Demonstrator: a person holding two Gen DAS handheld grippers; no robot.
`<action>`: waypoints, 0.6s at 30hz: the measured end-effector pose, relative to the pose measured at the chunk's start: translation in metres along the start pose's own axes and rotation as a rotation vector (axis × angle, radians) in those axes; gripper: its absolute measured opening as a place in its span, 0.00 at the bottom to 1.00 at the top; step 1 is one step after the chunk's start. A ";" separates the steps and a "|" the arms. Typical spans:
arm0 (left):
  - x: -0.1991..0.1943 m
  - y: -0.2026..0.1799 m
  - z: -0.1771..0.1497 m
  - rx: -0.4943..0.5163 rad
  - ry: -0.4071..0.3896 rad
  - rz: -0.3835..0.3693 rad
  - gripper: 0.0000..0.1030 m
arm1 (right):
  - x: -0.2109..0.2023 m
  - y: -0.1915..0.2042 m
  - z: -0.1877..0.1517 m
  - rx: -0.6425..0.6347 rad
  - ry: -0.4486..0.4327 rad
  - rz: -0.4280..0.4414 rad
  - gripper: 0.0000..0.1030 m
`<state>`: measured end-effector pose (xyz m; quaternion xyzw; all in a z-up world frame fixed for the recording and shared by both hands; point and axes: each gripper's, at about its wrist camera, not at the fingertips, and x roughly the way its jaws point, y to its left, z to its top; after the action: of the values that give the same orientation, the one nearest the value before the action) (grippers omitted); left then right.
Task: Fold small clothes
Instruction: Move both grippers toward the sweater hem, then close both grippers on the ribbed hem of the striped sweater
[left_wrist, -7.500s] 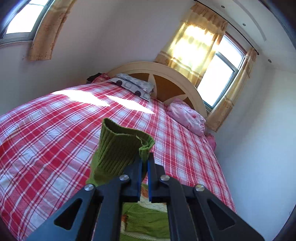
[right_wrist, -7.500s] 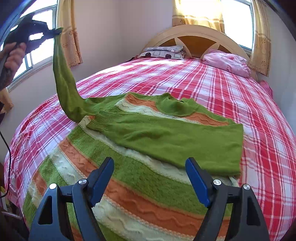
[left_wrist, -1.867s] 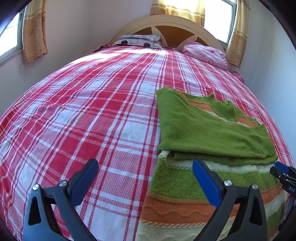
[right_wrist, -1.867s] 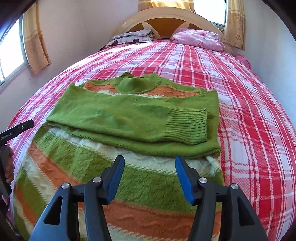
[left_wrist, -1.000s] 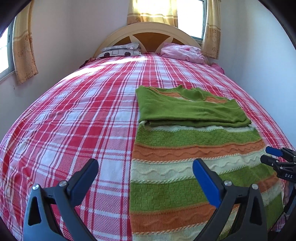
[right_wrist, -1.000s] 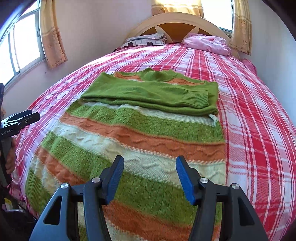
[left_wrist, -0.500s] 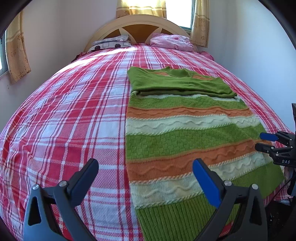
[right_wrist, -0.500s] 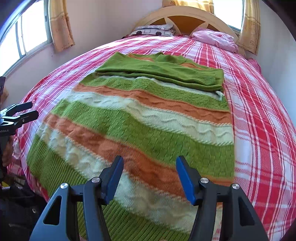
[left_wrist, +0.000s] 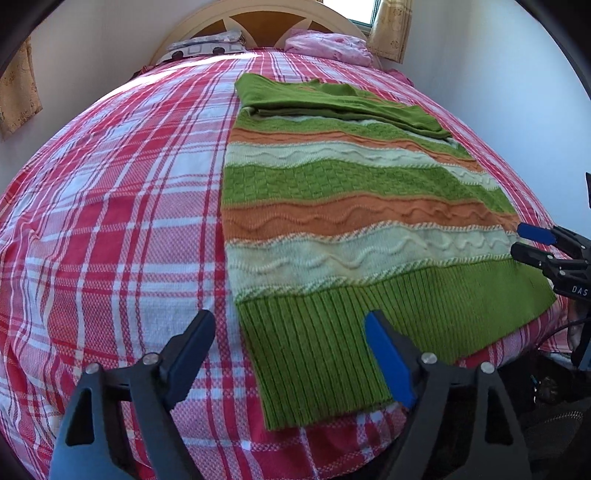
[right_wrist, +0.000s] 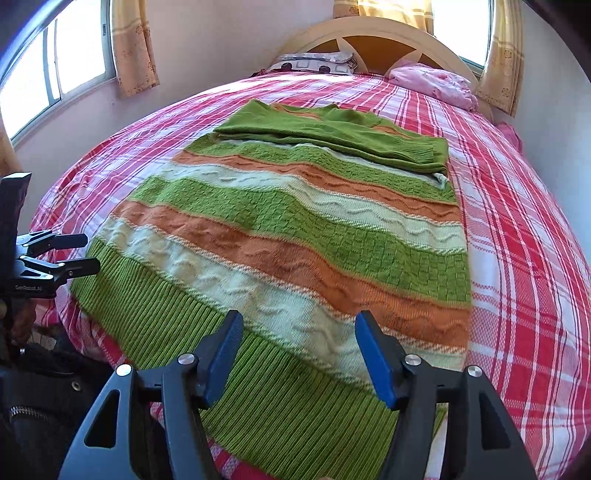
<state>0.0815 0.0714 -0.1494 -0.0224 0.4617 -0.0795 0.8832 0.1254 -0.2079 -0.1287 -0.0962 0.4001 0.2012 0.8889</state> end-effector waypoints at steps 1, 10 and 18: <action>0.000 -0.002 -0.002 0.003 0.001 0.003 0.83 | -0.002 0.000 -0.002 0.000 -0.002 -0.003 0.62; 0.001 -0.009 -0.014 0.016 0.033 0.012 0.71 | -0.020 -0.011 -0.017 0.046 -0.022 -0.041 0.63; 0.003 -0.011 -0.017 0.023 0.044 0.008 0.61 | -0.027 -0.028 -0.034 0.096 0.004 -0.076 0.63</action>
<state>0.0685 0.0608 -0.1603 -0.0088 0.4802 -0.0816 0.8733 0.0985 -0.2515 -0.1303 -0.0690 0.4073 0.1474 0.8987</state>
